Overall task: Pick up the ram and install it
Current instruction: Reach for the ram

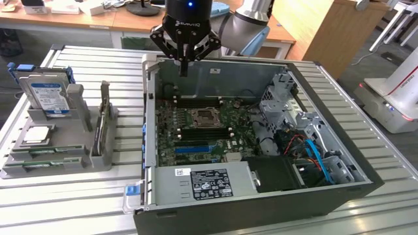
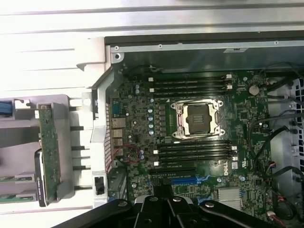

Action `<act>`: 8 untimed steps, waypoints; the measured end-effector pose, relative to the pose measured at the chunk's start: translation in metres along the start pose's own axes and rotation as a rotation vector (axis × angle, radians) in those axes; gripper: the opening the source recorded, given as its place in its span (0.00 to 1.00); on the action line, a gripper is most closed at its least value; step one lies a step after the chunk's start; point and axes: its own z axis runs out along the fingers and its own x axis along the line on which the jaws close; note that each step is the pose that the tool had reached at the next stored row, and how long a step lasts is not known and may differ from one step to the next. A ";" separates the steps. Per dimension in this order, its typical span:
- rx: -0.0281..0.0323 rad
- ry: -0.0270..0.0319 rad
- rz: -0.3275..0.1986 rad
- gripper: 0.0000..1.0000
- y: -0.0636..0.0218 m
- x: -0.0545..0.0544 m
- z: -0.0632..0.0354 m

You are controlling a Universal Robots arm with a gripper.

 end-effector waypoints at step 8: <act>0.0000 0.0000 0.000 0.11 -0.0012 0.016 -0.0004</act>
